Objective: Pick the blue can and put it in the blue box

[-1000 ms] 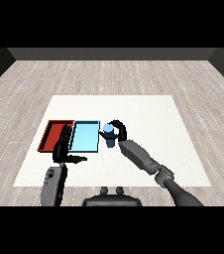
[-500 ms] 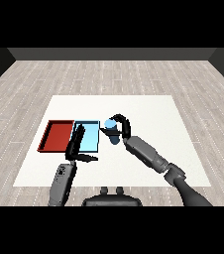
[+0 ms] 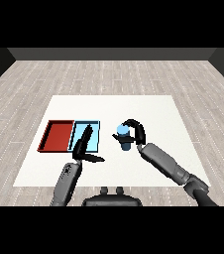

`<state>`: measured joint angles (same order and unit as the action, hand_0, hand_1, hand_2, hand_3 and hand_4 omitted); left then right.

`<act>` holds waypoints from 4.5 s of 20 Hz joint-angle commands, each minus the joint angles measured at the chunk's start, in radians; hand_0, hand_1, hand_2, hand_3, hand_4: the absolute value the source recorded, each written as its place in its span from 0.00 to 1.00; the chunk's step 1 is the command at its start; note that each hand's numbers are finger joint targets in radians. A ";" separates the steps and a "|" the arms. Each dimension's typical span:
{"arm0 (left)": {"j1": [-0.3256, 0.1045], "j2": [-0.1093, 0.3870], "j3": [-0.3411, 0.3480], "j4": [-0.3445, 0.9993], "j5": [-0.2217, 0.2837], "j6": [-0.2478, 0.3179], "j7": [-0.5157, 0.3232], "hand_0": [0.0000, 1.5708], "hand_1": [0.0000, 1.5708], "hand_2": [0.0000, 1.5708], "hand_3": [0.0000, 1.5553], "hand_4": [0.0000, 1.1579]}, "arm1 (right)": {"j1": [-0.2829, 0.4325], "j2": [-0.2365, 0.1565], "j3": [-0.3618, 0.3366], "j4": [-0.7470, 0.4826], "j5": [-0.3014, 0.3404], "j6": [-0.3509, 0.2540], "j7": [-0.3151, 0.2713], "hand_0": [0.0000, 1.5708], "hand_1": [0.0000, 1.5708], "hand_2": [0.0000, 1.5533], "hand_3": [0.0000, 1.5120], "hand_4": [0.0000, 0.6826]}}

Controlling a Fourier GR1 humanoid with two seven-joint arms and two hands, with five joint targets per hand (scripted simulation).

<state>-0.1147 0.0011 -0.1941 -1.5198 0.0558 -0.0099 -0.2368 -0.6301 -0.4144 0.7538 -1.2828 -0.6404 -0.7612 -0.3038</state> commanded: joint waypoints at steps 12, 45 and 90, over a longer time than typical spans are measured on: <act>-0.128 -0.001 -0.092 0.190 0.076 0.089 0.017 0.00 0.00 0.00 0.00 0.00 | 0.086 0.019 -0.100 -0.208 0.294 0.050 0.240 0.95 0.95 0.95 0.93 0.90; -0.245 -0.001 -0.259 0.364 0.285 0.236 -0.081 0.00 0.00 0.00 0.00 0.00 | 0.199 0.402 -0.355 -0.189 0.629 0.359 0.256 0.93 0.93 0.94 0.92 0.91; -0.385 -0.001 -0.414 0.586 0.608 0.415 -0.417 1.00 1.00 1.00 0.98 0.98 | 0.255 0.405 -0.282 -0.240 0.500 0.368 0.226 0.00 0.00 0.00 0.00 0.00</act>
<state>-0.5300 0.0058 -0.6166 -0.9026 0.7013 0.3828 -0.6613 -0.4137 -0.0074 0.4860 -1.4621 -0.1823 -0.4098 -0.1170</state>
